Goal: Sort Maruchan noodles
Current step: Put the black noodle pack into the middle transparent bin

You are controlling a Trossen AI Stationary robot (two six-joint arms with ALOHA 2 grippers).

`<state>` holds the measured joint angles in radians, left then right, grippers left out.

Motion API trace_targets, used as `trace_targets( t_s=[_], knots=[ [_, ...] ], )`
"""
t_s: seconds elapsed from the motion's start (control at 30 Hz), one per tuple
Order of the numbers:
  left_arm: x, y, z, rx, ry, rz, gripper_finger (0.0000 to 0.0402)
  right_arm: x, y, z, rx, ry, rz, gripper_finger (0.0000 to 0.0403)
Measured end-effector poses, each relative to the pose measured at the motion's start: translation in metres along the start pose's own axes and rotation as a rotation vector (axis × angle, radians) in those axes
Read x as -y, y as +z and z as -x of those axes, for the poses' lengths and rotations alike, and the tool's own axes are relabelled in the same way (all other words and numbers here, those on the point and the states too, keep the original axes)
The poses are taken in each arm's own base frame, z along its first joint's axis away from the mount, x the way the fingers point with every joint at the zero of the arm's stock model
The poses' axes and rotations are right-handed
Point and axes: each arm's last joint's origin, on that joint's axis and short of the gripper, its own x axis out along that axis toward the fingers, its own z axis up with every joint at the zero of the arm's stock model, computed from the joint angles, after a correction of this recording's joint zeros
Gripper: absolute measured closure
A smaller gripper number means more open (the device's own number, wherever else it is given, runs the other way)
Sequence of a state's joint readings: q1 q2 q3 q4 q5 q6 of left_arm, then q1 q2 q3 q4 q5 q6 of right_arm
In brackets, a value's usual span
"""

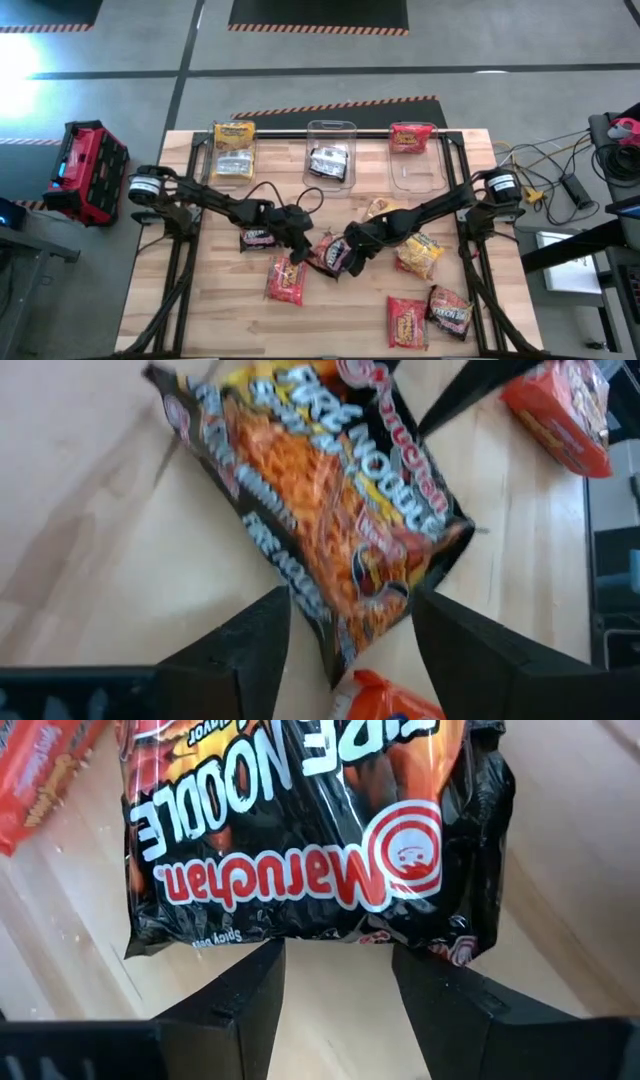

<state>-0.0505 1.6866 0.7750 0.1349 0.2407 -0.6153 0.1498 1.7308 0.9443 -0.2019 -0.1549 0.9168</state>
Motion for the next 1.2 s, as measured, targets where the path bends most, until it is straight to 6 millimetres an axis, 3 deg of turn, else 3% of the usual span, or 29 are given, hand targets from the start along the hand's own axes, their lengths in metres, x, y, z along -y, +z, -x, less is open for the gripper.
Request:
trace_targets(
  t_s=[0.33, 0.63, 0.97, 1.2],
  knots=[
    [-0.012, 0.002, -0.012, 0.097, 0.128, 0.029, 0.0205, 0.006, 0.003, -0.012, 0.054, -0.058, 0.009, 0.022],
    [-0.016, 0.002, -0.024, 0.093, 0.045, 0.095, 0.0205, 0.02, 0.0, -0.035, 0.009, -0.119, 0.022, 0.022],
    [-0.013, 0.004, -0.025, 0.1, -0.026, 0.159, 0.0204, 0.018, 0.002, -0.03, 0.023, -0.105, 0.051, 0.022],
    [-0.001, 0.014, -0.014, 0.161, -0.111, 0.177, 0.0205, 0.017, 0.003, -0.028, 0.032, -0.1, 0.057, 0.022]
  ],
)
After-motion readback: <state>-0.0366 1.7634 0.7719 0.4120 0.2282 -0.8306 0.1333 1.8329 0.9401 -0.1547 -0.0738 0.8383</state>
